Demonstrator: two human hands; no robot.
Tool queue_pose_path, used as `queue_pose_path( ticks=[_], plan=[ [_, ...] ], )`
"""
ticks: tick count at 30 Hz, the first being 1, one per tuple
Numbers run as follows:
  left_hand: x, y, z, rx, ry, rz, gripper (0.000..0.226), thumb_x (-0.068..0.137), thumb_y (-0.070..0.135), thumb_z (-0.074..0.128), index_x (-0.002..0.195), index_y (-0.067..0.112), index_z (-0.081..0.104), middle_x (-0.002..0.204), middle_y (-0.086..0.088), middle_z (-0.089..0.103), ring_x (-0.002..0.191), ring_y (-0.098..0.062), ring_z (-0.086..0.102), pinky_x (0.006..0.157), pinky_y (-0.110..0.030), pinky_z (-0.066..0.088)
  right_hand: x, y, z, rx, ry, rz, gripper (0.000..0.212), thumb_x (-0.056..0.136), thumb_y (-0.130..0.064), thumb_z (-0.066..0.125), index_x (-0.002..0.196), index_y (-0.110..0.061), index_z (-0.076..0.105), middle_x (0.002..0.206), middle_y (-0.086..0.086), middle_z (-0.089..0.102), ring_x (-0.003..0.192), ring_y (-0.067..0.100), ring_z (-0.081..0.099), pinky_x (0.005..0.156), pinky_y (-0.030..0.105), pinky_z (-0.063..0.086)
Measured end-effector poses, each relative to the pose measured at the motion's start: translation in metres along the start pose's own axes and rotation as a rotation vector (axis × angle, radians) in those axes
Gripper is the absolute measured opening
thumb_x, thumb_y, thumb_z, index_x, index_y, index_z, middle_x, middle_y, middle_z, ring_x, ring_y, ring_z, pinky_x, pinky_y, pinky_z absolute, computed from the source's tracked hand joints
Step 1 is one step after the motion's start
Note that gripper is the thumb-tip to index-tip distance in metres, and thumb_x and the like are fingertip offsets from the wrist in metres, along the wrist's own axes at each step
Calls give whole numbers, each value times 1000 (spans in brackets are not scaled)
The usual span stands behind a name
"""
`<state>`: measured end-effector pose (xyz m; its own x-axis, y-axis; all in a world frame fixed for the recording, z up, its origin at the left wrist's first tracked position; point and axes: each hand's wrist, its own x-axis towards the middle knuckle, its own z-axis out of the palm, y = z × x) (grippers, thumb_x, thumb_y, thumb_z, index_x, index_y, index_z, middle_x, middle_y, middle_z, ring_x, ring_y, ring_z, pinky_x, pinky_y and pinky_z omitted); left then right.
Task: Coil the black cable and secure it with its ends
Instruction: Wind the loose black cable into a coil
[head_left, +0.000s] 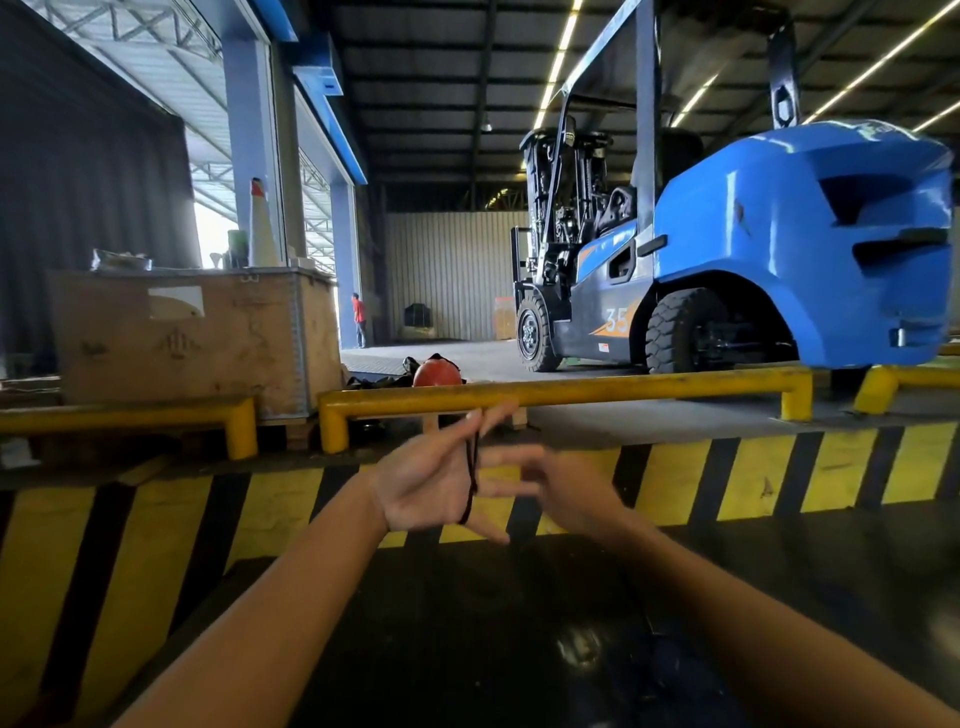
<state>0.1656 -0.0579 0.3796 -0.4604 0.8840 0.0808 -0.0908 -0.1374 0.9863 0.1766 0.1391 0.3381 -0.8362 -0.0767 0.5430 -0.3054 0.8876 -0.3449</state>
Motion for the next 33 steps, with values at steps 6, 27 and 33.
queue_pose_path(
  ticks=[6, 27, 33],
  plan=[
    [13, 13, -19, -186, 352, 276, 61, 82, 45, 49, 142, 43, 38, 143, -6, 49, 140, -42, 29, 100, -77, 18, -42, -40, 20, 195, -439, -170, 26, 98, -35, 35, 99, -20, 56, 84, -7, 58, 75, 3, 56, 73, 23, 46],
    [31, -4, -26, -238, -23, 176, 50, 91, 44, 43, 141, 39, 40, 138, -12, 56, 115, -41, 60, 91, -66, 43, 25, 20, 13, 287, 32, -12, 26, 98, -28, 38, 94, -17, 61, 82, 6, 64, 74, 16, 60, 72, 44, 52],
    [29, 24, -34, -120, 549, 453, 35, 100, 42, 32, 127, 39, 53, 142, -4, 48, 134, -35, 41, 104, -72, 23, -11, -3, 31, 206, -434, -148, 28, 99, -31, 35, 99, -20, 60, 79, -10, 55, 74, 1, 55, 73, 20, 43]
  ],
)
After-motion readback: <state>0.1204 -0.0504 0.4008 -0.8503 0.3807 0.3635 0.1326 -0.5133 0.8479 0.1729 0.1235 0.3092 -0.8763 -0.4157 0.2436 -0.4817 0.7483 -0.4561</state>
